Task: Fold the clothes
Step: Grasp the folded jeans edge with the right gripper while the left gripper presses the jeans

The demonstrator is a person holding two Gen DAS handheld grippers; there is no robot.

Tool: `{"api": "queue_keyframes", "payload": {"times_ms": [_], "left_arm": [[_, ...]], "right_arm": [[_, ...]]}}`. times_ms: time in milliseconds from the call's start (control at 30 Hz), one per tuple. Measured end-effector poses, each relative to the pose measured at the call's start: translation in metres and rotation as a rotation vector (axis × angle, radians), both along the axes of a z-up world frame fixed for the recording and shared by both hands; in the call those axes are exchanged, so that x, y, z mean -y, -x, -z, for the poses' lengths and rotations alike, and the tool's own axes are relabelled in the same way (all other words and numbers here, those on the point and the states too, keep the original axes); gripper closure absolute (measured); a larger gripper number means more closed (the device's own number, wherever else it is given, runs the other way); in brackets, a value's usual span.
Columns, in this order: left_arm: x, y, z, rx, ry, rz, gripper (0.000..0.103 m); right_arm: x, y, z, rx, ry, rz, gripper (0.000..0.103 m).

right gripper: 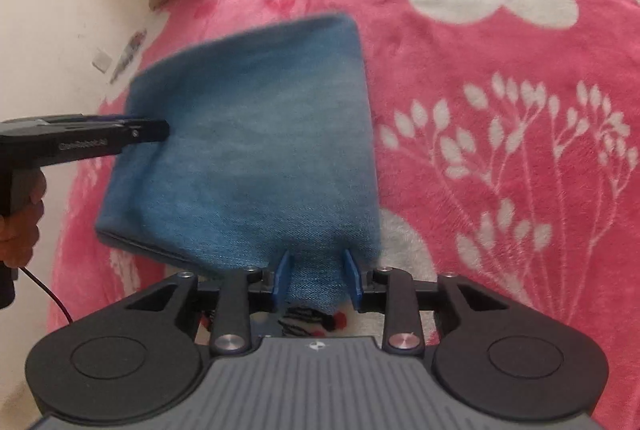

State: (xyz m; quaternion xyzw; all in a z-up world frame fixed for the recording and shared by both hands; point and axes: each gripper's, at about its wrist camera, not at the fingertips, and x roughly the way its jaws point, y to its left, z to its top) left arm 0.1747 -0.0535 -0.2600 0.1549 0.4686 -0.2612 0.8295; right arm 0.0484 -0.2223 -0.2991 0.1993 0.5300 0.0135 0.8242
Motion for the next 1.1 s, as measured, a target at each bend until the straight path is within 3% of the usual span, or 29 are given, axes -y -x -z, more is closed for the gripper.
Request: {"api": "queue_keyframes", "payload": {"times_ms": [167, 333, 533, 700, 833, 1100], "left_arm": [[0.023, 0.002, -0.012, 0.083, 0.000, 0.037, 0.065], [0.046, -0.034, 0.024, 0.010, -0.098, -0.050, 0.065], [0.052, -0.047, 0.022, -0.045, -0.116, -0.140, 0.064], [0.055, -0.047, 0.018, -0.055, -0.141, -0.148, 0.062], [0.058, -0.046, 0.015, -0.057, -0.164, -0.149, 0.061], [0.064, -0.044, 0.008, -0.059, -0.210, -0.149, 0.054]], "right_arm": [[0.003, 0.005, -0.023, 0.073, -0.010, 0.006, 0.069], [-0.008, 0.003, 0.006, 0.014, -0.006, -0.002, 0.069], [-0.028, 0.014, 0.028, -0.075, 0.019, -0.044, 0.068], [-0.015, 0.023, -0.004, -0.074, -0.025, -0.020, 0.068], [0.001, 0.033, -0.035, -0.053, -0.001, -0.016, 0.068], [0.021, 0.014, -0.065, 0.075, 0.048, 0.018, 0.068]]}}
